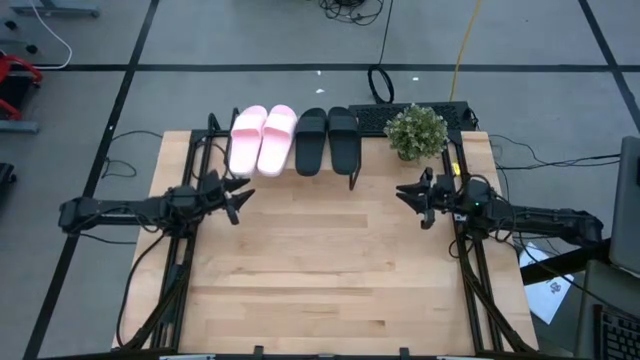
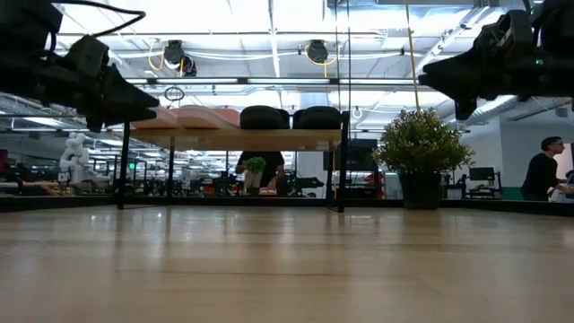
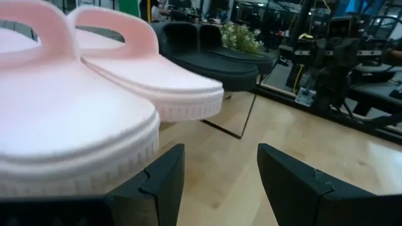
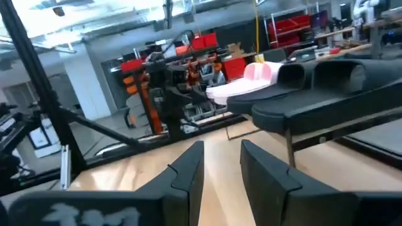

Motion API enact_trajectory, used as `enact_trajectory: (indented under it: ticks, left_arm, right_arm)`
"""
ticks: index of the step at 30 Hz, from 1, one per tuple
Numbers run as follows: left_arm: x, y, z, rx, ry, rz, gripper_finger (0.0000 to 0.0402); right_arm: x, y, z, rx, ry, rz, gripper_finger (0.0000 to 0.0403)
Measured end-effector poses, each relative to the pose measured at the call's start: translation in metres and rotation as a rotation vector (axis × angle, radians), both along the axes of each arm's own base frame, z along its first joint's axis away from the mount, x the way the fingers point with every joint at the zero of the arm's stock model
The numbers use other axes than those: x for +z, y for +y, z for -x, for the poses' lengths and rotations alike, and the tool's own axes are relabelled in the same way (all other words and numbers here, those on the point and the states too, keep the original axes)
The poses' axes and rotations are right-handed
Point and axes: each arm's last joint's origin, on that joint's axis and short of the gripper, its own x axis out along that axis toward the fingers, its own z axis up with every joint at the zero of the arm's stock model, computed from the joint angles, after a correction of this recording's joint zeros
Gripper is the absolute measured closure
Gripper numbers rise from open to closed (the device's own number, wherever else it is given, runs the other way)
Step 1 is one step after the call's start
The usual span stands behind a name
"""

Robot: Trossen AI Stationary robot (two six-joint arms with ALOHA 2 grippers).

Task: Pick and place slides into the shelf
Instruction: Return to Home Position

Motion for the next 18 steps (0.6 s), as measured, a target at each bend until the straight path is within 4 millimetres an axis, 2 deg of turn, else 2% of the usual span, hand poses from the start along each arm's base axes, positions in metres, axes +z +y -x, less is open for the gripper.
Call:
enact_trajectory:
  ticks: [10, 18]
  left_arm:
    - [-0.015, -0.002, 0.000, -0.001, 0.020, 0.025, 0.0204]
    - [-0.019, -0.002, 0.001, 0.017, 0.000, 0.165, 0.0204]
  right_arm:
    - [-0.003, -0.001, 0.000, -0.028, 0.030, 0.001, 0.0307]
    - [-0.003, -0.001, 0.000, -0.023, 0.029, -0.019, 0.0307]
